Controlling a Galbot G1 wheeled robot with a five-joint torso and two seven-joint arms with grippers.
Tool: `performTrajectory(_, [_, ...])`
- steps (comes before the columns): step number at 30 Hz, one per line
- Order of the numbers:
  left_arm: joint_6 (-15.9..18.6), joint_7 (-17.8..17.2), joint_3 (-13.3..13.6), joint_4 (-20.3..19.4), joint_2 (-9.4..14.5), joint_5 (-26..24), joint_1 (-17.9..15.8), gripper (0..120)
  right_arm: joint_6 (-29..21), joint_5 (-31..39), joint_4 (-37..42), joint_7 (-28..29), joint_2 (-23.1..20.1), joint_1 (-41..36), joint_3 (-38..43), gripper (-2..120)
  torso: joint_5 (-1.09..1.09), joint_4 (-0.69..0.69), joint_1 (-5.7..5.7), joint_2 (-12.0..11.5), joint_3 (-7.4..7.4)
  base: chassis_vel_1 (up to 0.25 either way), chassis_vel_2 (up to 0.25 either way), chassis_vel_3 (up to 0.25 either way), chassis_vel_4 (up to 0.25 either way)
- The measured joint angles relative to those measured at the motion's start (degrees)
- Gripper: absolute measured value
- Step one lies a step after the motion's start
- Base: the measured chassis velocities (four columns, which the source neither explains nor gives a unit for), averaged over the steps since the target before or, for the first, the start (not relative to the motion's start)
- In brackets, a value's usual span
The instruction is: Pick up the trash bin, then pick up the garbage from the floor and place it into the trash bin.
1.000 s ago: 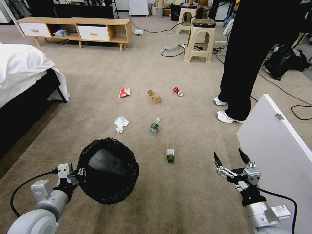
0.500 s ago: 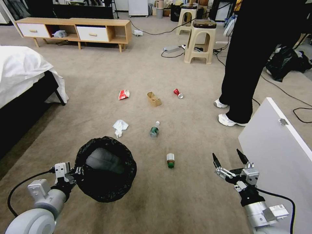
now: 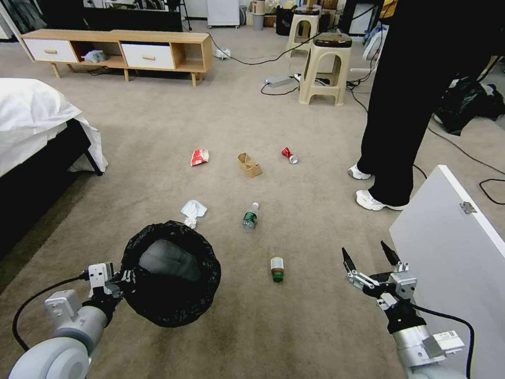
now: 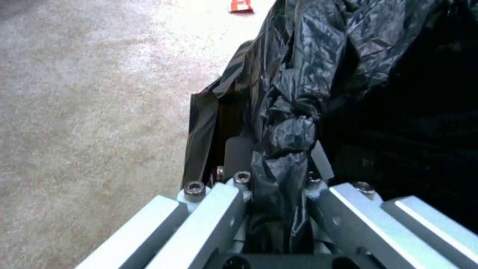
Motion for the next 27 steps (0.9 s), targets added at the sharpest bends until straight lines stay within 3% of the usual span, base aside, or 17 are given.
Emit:
performTrajectory(17, [0.0, -0.05, -0.08, 0.22, -0.11, -0.01, -0.23, 1, -0.06, 0.51, -0.58, -0.83, -0.31, 0.4, -0.48, 100, 0.0, 0.0, 0.0, 0.01, 0.0, -0.01, 0.008, 0.007, -0.006])
performTrajectory(27, [0.0, -0.07, -0.31, 0.19, -0.59, -0.01, -0.21, 1, 0.36, 0.54, -0.81, -0.84, -0.33, 0.52, -0.55, 100, -0.01, -0.02, 0.0, 0.01, 0.01, -0.161, 0.154, 0.167, -0.159])
